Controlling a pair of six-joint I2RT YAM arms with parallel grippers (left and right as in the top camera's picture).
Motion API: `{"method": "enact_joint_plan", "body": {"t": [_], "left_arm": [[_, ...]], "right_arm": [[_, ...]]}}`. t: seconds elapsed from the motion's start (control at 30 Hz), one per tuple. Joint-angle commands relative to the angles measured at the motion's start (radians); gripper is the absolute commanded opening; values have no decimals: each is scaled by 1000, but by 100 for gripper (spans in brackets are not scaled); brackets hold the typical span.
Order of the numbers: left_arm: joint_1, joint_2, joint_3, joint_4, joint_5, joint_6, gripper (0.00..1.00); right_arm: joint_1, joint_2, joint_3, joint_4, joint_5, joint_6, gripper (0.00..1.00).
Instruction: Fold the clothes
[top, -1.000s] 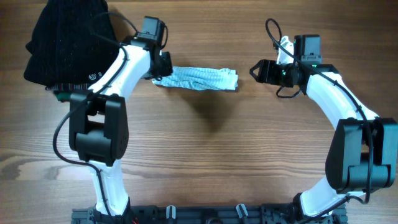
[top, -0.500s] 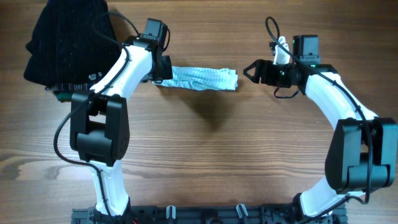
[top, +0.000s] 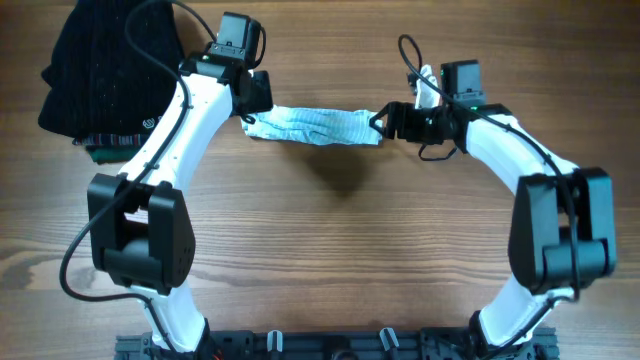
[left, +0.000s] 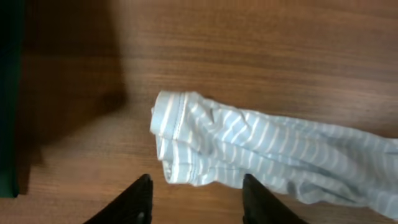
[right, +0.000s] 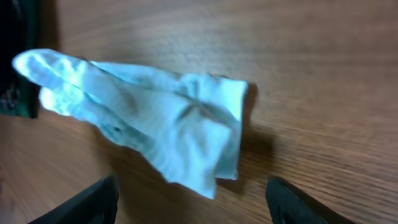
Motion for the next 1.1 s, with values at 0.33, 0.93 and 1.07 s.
{"method": "enact_joint_plan", "body": {"t": [0.33,0.93,1.07], "left_arm": [[3,65,-4,173,-12,70,20],[-4,168,-5,154,-5,70,4],[-4,190,-5,132,-5,69,4]], "right_arm": [[59,81,16,46,-31,62,72],[71,104,16,110,47,96,73],[71,116,16,130,54,96,70]]}}
